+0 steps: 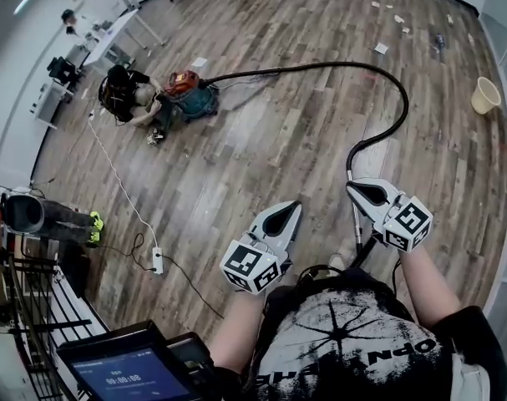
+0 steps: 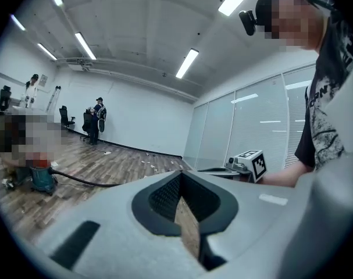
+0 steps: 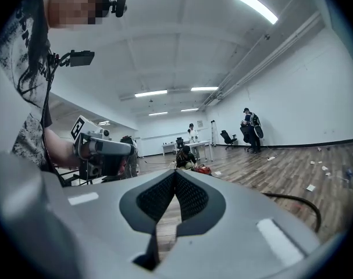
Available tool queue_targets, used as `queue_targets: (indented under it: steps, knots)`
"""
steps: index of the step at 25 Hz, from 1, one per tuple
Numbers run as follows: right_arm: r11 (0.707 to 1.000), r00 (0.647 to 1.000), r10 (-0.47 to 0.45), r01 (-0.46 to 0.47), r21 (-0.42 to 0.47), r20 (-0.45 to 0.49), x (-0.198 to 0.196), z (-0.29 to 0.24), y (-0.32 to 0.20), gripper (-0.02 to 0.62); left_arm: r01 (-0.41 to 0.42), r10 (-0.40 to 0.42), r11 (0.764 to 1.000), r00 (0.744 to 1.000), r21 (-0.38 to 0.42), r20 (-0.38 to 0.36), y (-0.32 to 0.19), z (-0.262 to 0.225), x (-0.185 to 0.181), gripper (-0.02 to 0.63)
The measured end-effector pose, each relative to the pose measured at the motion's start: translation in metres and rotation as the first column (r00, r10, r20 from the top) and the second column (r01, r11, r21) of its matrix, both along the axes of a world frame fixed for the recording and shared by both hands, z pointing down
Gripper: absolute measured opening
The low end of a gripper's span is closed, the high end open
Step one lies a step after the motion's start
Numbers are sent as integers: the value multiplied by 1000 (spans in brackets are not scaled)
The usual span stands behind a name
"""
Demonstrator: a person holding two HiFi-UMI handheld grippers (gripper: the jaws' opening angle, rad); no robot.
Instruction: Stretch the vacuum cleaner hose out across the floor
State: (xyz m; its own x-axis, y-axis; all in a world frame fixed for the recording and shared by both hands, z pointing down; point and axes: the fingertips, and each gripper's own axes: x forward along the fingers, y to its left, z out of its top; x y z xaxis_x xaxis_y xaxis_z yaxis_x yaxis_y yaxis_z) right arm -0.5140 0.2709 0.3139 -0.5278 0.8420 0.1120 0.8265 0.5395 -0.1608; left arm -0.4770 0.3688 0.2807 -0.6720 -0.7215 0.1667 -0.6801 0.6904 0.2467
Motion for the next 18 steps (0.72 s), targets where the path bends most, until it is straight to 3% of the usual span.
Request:
queue_targets:
  steps: [9,15,18]
  knots:
    - [989,988,149,-149,5,-29,-30,23,-55,5,-136,136,990,991,-31,-13,-43,20,-47,0]
    - [968,967,251,-250,33,-39,-59,24,-93,5,-244,244,969,970,-31,-17,-79,24,-89,0]
    - [944,944,327,-325,52,-42,-74,22,-117,5,-322,322,946,947,-31,-16,-105,23,-116,0]
